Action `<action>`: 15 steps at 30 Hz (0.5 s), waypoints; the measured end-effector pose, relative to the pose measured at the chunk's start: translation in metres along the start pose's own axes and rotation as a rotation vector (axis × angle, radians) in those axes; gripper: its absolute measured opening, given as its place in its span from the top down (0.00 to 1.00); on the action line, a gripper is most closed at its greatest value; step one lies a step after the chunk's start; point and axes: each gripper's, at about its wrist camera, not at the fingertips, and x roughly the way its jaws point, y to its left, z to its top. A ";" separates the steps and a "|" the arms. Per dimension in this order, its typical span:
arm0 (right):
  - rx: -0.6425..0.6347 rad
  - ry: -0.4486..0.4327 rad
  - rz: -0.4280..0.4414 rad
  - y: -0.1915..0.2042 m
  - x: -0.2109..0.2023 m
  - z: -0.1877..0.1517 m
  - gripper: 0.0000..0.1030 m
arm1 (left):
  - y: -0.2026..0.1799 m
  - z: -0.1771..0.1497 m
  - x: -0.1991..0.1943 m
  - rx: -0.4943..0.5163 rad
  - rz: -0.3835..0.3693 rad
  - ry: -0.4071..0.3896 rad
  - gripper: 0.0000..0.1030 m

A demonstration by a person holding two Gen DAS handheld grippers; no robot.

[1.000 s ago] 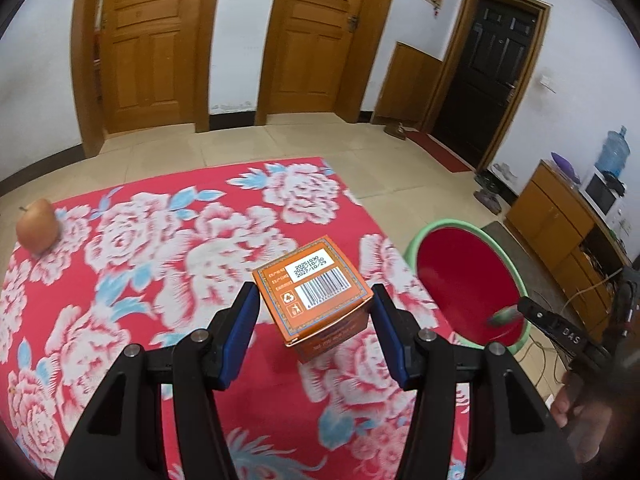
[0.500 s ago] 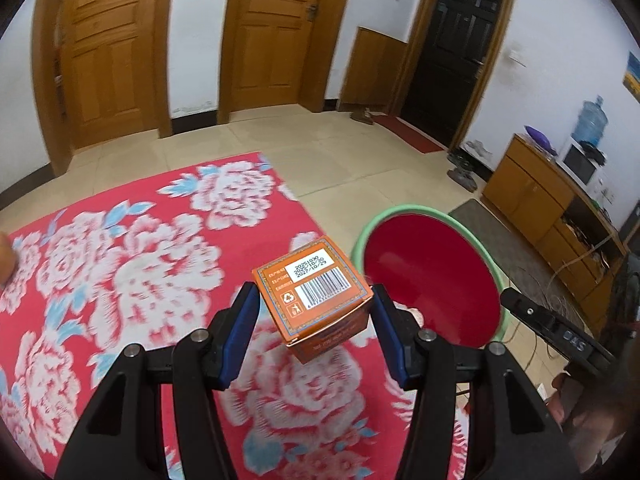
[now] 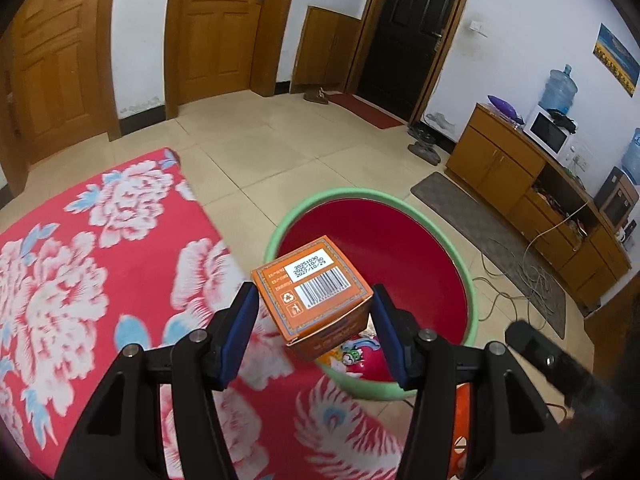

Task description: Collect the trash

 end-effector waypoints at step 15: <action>-0.016 0.036 0.005 -0.003 0.003 -0.004 0.30 | 0.009 -0.007 -0.011 -0.031 0.038 0.005 0.37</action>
